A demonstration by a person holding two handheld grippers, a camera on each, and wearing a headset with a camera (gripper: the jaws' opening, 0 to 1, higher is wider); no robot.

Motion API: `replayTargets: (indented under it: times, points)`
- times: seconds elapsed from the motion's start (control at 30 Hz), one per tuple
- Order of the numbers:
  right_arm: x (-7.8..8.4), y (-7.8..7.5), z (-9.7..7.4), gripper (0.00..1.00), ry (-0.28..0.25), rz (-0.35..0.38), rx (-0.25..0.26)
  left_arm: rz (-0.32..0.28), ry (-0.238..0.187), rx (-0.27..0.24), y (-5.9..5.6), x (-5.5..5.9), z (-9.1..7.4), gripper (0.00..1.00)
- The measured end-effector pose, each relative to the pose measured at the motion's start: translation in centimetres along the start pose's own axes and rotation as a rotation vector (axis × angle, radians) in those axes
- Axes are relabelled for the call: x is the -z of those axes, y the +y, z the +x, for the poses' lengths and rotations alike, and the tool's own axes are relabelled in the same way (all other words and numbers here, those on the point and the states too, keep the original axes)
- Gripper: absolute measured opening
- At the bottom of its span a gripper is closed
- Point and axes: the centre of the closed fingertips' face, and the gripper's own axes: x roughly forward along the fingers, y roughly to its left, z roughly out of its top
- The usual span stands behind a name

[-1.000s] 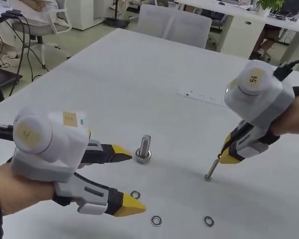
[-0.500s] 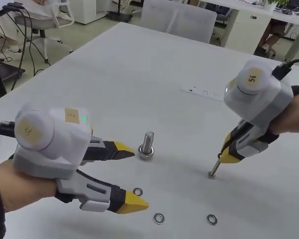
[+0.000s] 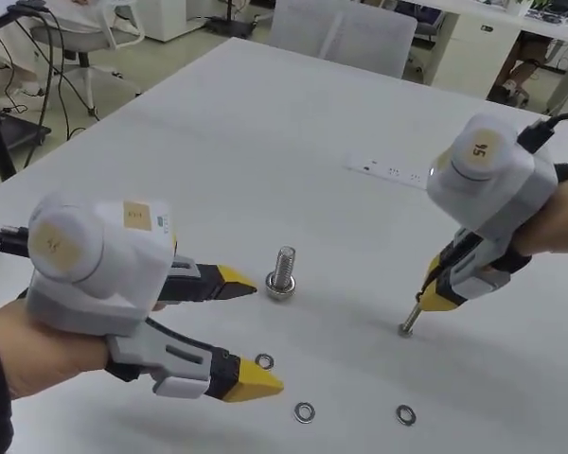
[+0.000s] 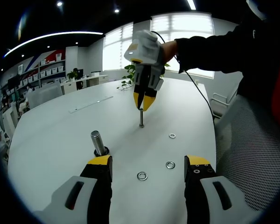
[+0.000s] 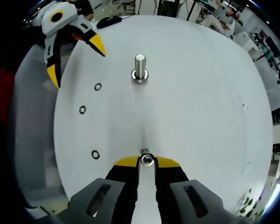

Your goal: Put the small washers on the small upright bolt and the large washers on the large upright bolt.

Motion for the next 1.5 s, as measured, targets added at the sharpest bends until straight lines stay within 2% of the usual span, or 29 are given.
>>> replayTargets:
  times: [0.37, 1.03, 1.5]
  points:
    - [0.4, 0.1, 1.0, 0.13, -0.004, 0.011, -0.015, -0.004, 0.005, -0.003, 0.0, 0.1, 0.1, 0.62]
    - [0.9, 0.2, 4.3, 0.13, -0.017, 0.020, -0.038, -0.016, 0.017, -0.012, 0.2, 0.5, -0.1, 0.61]
    - [0.8, 0.6, 5.0, 0.14, -0.019, 0.012, -0.039, -0.018, 0.023, -0.015, 0.2, 0.6, -0.2, 0.61]
